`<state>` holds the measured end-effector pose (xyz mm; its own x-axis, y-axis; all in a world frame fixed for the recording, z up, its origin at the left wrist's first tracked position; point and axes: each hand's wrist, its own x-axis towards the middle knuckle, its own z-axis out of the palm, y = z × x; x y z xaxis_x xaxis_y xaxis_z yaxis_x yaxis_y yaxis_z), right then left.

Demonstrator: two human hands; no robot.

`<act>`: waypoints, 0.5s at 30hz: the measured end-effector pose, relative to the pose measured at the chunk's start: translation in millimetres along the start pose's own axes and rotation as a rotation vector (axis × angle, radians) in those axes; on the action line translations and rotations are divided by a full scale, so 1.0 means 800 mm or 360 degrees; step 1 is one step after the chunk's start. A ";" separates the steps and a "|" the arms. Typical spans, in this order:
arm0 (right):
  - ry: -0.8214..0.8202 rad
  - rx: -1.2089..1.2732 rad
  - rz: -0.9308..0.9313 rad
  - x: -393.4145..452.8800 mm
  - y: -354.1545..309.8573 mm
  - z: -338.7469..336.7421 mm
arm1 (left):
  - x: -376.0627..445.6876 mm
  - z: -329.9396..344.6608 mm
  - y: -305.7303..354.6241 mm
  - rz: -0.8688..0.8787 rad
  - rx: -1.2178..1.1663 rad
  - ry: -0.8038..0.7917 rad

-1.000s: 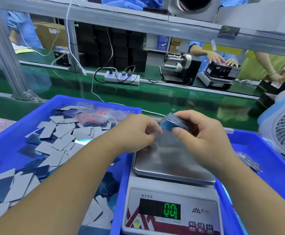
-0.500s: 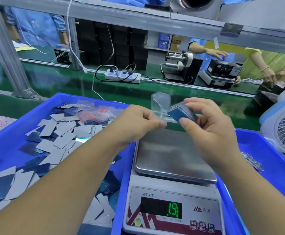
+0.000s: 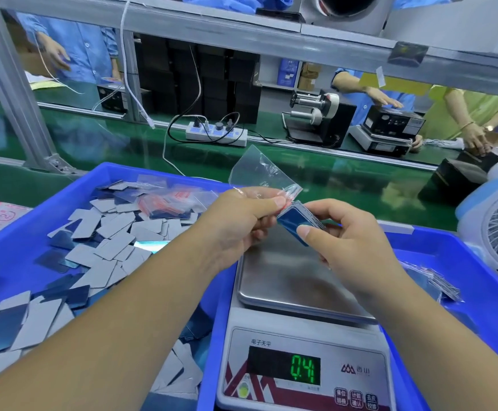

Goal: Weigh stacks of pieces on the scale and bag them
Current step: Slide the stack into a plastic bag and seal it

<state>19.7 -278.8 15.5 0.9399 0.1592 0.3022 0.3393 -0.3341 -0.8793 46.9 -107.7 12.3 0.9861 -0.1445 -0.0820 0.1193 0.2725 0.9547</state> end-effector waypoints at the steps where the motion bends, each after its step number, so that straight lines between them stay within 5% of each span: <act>1: -0.0002 -0.0007 -0.0001 0.000 0.000 0.000 | 0.000 -0.001 0.000 0.0002 0.0032 -0.0011; 10: -0.0019 0.0006 -0.0006 -0.001 -0.001 -0.002 | -0.002 -0.003 0.002 0.0064 0.0257 0.0043; 15: 0.0000 0.0046 -0.0006 -0.001 -0.003 0.000 | -0.002 -0.003 0.004 0.0034 0.0036 0.0205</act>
<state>18.3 -278.4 17.3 0.9386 0.1603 0.3056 0.3416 -0.3065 -0.8885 46.2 -104.4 14.7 0.9952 -0.0152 -0.0964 0.0971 0.2523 0.9628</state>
